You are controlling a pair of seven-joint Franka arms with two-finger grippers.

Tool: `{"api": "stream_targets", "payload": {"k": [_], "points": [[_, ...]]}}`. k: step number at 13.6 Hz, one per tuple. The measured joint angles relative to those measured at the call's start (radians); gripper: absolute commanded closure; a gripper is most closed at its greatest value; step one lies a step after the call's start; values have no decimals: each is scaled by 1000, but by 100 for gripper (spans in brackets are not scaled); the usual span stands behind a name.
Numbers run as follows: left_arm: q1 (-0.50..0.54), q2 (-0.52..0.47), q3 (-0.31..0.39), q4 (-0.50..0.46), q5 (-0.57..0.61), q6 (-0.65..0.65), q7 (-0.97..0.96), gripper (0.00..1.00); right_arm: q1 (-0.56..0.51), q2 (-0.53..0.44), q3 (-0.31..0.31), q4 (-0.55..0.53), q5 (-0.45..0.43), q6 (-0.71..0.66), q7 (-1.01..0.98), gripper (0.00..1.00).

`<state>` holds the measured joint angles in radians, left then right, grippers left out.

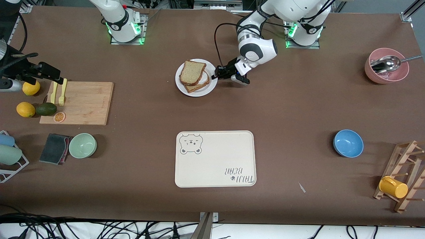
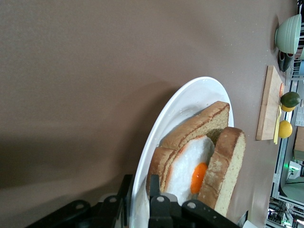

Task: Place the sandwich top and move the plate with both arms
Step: 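Close the left gripper on the plate rim, then slide the plate with the left gripper onto the Taiji Bear tray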

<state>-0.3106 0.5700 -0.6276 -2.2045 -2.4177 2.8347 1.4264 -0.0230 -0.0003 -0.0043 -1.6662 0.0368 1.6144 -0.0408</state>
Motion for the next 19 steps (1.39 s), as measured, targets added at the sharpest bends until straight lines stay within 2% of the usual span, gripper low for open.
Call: {"api": "stream_targets", "payload": {"k": [7, 19], "points": [[0, -3, -3, 9, 0, -7, 32, 100, 1, 0, 0, 0, 0, 0, 0, 0], [34, -6, -1, 19, 0, -27, 81, 100, 1, 0, 0, 0, 0, 0, 0, 0]]}}
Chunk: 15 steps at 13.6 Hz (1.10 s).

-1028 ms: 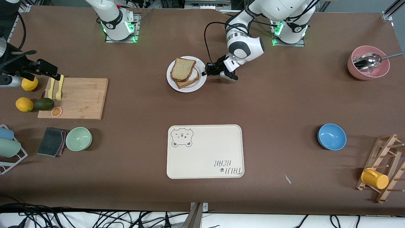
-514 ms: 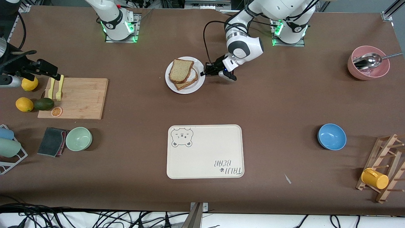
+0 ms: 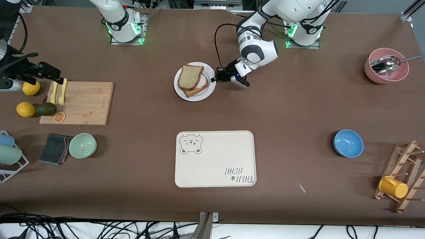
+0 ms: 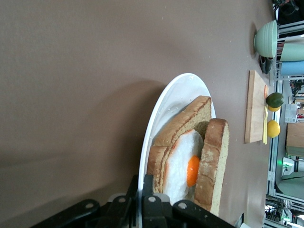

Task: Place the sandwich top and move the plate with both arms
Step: 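Slide the plate with the left gripper onto the Taiji Bear tray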

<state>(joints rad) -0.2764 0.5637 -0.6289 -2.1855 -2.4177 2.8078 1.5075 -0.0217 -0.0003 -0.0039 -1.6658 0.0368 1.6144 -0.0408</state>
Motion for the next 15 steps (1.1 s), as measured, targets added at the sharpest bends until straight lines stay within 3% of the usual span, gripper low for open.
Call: {"api": "stream_targets", "payload": {"k": [15], "points": [[117, -25, 0, 12, 0, -137, 13, 100, 0, 0, 0, 0, 0, 0, 0, 0]]}}
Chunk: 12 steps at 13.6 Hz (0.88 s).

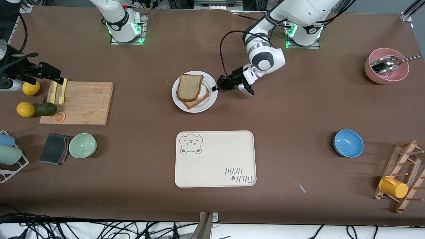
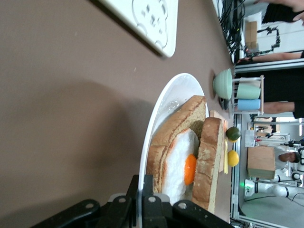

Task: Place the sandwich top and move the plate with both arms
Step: 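Slide the plate with the left gripper onto the Taiji Bear tray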

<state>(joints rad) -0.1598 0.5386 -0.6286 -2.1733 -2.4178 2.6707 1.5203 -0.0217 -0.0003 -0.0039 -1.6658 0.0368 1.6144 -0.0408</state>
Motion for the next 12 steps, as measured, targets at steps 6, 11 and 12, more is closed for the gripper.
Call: {"api": "stream_targets", "payload": {"k": [6, 11, 12], "points": [[64, 8, 7, 87, 0, -1, -1, 100, 0, 0, 0, 0, 0, 0, 0, 0], [76, 93, 68, 210, 26, -1, 0, 100, 0, 0, 0, 0, 0, 0, 0, 0], [76, 118, 83, 242, 41, 0, 1, 100, 0, 0, 0, 0, 0, 0, 0, 0]]}}
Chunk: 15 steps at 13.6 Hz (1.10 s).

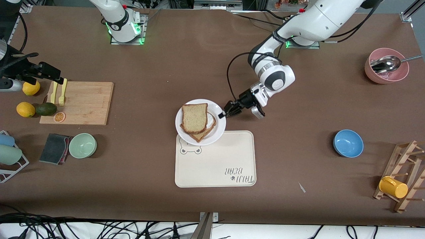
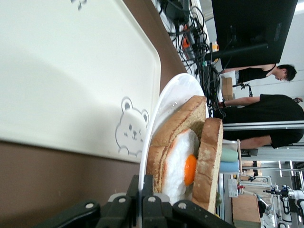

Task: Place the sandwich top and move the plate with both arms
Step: 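Slide the plate with the left gripper onto the Taiji Bear tray, then open the left gripper and release the plate on the tray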

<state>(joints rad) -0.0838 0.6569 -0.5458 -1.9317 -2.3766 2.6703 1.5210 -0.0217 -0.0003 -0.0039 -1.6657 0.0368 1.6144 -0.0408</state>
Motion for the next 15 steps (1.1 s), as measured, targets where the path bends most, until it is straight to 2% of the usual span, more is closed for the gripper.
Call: {"api": "stream_targets", "payload": {"k": [4, 8, 13, 15], "points": [[-1, 101, 43, 134, 62, 21, 1, 100, 0, 0, 0, 0, 0, 0, 0, 0], [-2, 179, 50, 230, 139, 82, -16, 100, 0, 0, 0, 0, 0, 0, 0, 0], [-4, 220, 50, 283, 385, 104, -261, 100, 0, 0, 0, 0, 0, 0, 0, 0], [-9, 239, 50, 299, 426, 106, -303, 100, 0, 0, 0, 0, 0, 0, 0, 0]]}}
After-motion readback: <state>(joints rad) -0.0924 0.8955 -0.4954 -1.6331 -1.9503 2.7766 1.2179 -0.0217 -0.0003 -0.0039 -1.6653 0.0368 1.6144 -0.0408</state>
